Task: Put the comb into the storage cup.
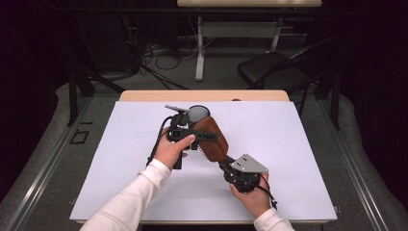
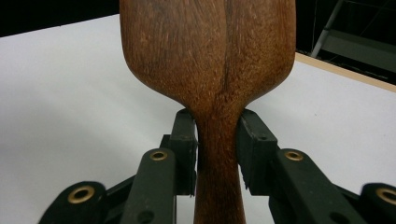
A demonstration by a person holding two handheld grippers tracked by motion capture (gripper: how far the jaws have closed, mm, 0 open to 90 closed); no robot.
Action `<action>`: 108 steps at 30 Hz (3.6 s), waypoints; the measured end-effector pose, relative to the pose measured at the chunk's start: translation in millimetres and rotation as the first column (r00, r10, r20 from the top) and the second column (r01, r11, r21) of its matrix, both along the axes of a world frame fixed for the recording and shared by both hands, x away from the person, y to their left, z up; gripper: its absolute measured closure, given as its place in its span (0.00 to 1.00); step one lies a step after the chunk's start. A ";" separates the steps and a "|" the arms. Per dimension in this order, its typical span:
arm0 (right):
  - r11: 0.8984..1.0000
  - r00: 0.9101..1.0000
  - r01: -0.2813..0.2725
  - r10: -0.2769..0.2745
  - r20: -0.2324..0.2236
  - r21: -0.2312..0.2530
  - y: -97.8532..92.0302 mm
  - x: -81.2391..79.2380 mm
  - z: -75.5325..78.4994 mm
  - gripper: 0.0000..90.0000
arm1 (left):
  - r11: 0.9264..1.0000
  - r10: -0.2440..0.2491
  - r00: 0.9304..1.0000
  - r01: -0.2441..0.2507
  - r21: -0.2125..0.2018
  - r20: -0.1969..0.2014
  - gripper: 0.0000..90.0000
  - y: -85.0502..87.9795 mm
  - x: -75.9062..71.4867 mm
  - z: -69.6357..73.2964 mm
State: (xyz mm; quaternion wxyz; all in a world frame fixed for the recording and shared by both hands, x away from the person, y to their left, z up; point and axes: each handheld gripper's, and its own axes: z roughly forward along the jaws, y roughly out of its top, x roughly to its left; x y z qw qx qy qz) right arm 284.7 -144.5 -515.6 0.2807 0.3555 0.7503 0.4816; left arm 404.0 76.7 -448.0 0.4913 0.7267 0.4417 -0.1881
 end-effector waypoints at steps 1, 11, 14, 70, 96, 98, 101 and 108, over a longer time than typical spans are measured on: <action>1.000 1.000 0.000 0.000 -0.002 0.002 -0.1 0.2 -0.1 0.76 | 1.000 -0.001 1.000 0.001 0.004 0.004 0.54 0.2 0.4 -0.4; 1.000 1.000 -0.002 0.002 -0.013 0.000 -0.7 1.3 -0.8 0.73 | 1.000 0.019 1.000 -0.019 0.004 -0.019 0.54 0.0 2.2 -2.1; 1.000 1.000 -0.002 0.002 -0.019 0.001 -0.7 1.9 -1.3 0.72 | 1.000 0.018 0.999 -0.018 -0.003 -0.028 0.55 0.2 3.1 -2.7; 0.994 0.996 -0.090 0.090 0.006 0.069 -5.7 11.7 11.4 0.33 | 0.994 0.106 0.994 -0.106 -0.012 -0.011 0.55 25.0 13.1 -2.7; 0.997 0.998 -0.057 0.057 -0.009 0.054 -10.1 14.1 16.2 0.15 | 0.992 0.126 0.992 -0.126 -0.019 -0.006 0.55 31.1 16.7 -0.1; 0.997 0.998 -0.058 0.059 -0.009 0.055 -9.9 14.2 16.4 0.12 | 0.991 0.129 0.992 -0.129 -0.019 -0.006 0.55 31.1 16.9 0.4; 0.997 0.998 -0.063 0.064 -0.015 0.047 -9.2 14.6 16.1 0.07 | 0.991 0.131 0.991 -0.131 -0.020 -0.004 0.54 31.2 17.5 0.6; 0.996 0.997 -0.065 0.067 -0.034 0.054 -10.4 14.8 17.1 0.03 | 0.991 0.133 0.991 -0.134 -0.021 -0.007 0.55 32.5 19.2 1.9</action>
